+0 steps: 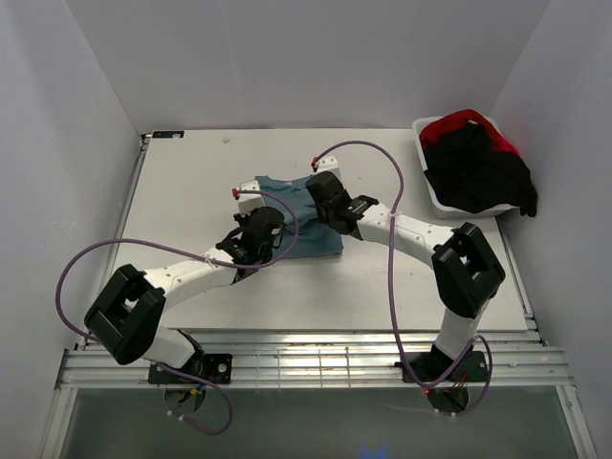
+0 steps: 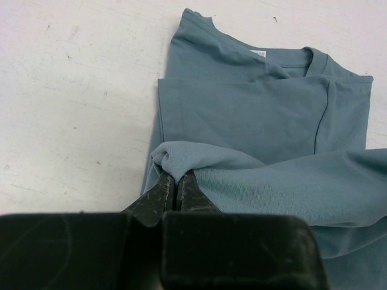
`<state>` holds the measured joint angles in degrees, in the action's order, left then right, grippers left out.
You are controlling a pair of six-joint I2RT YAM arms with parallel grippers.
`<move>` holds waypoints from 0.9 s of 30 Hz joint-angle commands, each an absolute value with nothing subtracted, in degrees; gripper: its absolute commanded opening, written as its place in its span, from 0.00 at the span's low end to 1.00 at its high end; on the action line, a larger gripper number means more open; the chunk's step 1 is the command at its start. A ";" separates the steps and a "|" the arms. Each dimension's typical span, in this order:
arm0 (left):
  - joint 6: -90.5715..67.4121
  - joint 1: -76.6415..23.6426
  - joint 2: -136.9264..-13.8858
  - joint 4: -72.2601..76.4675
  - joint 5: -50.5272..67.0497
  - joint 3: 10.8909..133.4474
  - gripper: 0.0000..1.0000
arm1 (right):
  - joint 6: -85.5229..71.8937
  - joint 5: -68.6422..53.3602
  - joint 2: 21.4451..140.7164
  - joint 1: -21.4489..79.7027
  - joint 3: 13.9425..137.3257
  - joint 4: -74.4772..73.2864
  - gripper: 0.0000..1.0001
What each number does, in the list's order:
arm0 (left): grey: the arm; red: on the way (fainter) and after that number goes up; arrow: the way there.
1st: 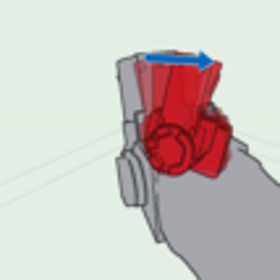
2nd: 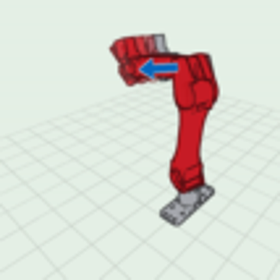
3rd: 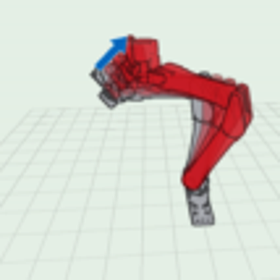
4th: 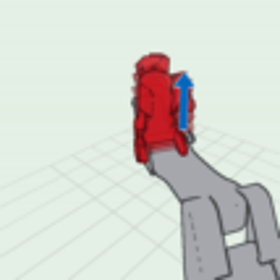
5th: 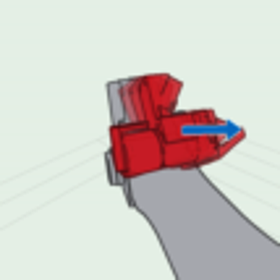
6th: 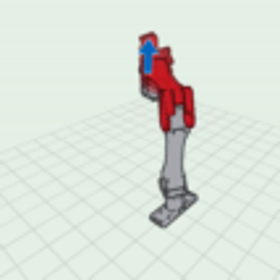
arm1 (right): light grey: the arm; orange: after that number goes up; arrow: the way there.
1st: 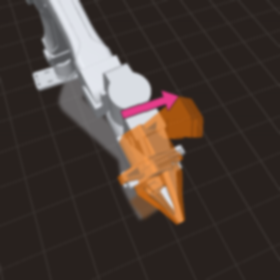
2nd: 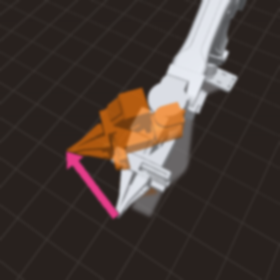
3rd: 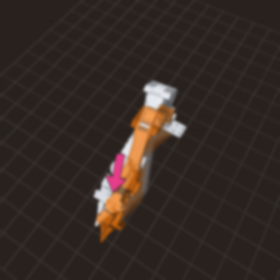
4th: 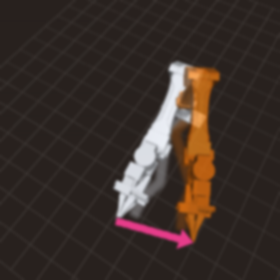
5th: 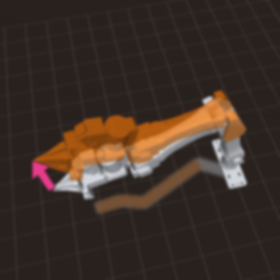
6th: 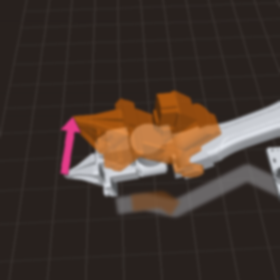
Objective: Fold and stack the t-shirts
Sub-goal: Fold the long partially folded tshirt into a neat square
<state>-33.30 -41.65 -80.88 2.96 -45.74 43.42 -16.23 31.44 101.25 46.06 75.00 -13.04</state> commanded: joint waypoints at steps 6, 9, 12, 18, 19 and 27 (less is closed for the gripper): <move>-30.06 -37.97 -83.93 7.82 -42.63 48.77 0.00 | -13.45 29.80 104.32 42.98 81.30 -10.37 0.08; -29.27 -36.48 -85.60 8.09 -41.75 50.88 0.00 | -12.83 29.10 105.81 41.93 83.23 -10.28 0.08; -28.92 -34.90 -87.53 8.17 -40.17 52.20 0.00 | -12.22 28.04 107.39 40.87 85.07 -10.28 0.08; -28.13 -31.82 -92.28 9.31 -37.18 55.28 0.00 | -10.90 26.63 111.96 39.03 89.37 -10.28 0.08; -28.04 -31.56 -92.98 9.49 -36.74 56.24 0.00 | -10.81 26.46 112.41 38.76 89.91 -10.28 0.08; -26.54 -29.71 -98.52 11.42 -33.75 60.11 0.00 | -10.28 25.31 115.93 37.00 93.69 -10.28 0.08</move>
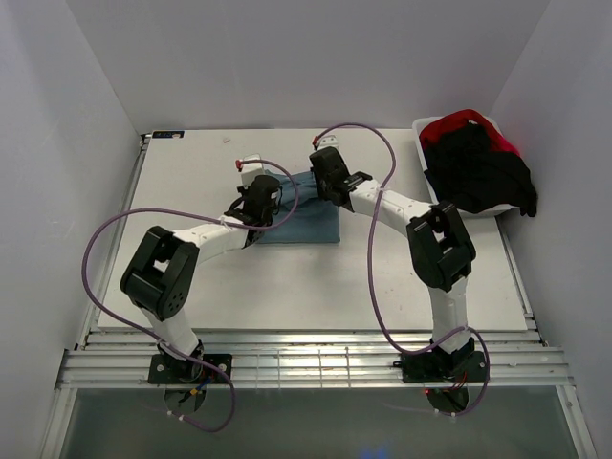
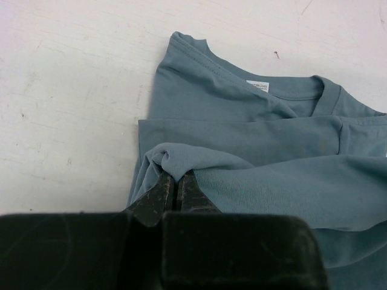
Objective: Fold and stack the t-shirts
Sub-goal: Fold the long partially folded tshirt into a neat square
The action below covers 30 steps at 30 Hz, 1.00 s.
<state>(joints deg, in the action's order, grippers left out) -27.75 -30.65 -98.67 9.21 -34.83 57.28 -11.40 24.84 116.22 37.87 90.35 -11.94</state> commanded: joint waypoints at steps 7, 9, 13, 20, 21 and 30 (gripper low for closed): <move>-25.67 -28.30 -102.47 12.39 -32.78 63.98 0.00 | -9.93 24.44 117.94 35.16 96.76 -9.67 0.08; -25.66 -27.78 -103.53 12.57 -32.70 65.21 0.00 | -9.76 23.73 119.44 34.46 98.43 -9.76 0.08; -25.05 -26.72 -108.09 13.79 -31.91 67.67 0.00 | -9.76 23.47 122.77 33.49 100.46 -9.58 0.08; -16.90 -26.02 -113.29 24.25 -37.43 73.73 0.85 | -6.95 31.45 125.16 32.78 101.51 -1.50 0.57; -15.66 -26.02 -112.94 25.21 -38.22 76.00 0.86 | -6.16 32.68 124.46 32.87 101.17 0.16 0.61; -15.10 -28.38 -99.78 27.86 -36.05 70.06 0.93 | -3.87 30.33 109.61 33.31 87.29 7.12 0.66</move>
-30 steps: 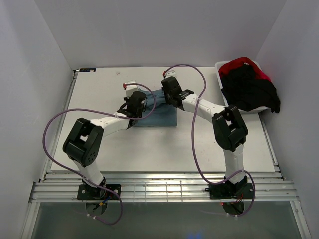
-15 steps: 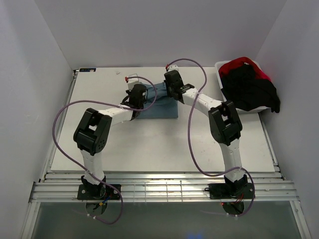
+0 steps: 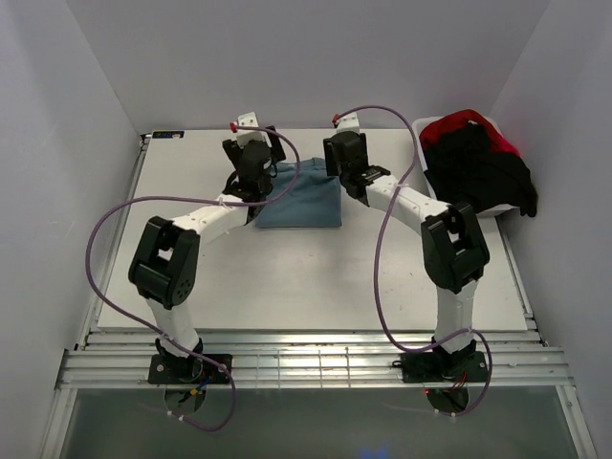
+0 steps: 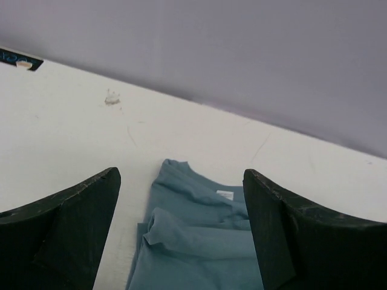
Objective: Fold and stack the t-shirts
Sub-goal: Fold the long partially folded tshirt into a neat square, then smooth out wrinkles on the folded tshirt
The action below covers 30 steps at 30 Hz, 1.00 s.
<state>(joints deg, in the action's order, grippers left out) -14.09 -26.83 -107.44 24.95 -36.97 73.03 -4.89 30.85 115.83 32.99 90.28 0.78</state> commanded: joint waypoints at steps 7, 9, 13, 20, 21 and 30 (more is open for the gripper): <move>-21.69 -30.50 -102.02 26.03 -26.74 61.61 0.04 | -7.38 13.22 108.97 33.75 83.92 4.05 0.20; -22.76 -30.50 -104.23 23.57 -23.84 62.66 0.00 | -7.82 9.95 112.39 33.75 86.21 1.60 0.08; -25.74 -30.59 -107.92 22.41 -19.70 63.37 0.00 | -8.70 3.27 118.80 33.75 93.24 -1.84 0.08; -26.63 -30.67 -111.71 21.88 -18.46 63.72 0.00 | -10.28 -2.20 125.59 33.57 100.45 -2.37 0.08; -26.63 -30.67 -112.23 21.80 -18.54 63.72 0.00 | -10.54 -2.37 126.55 33.49 101.42 -2.46 0.08; -28.56 -30.67 -113.99 21.80 -17.14 60.91 0.00 | -11.16 -1.50 133.75 32.87 107.66 -2.55 0.08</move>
<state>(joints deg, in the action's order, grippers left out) -27.03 -30.65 -113.21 21.65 -18.55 62.50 -10.22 -0.69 131.00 33.39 104.03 -3.18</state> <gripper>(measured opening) 0.016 0.078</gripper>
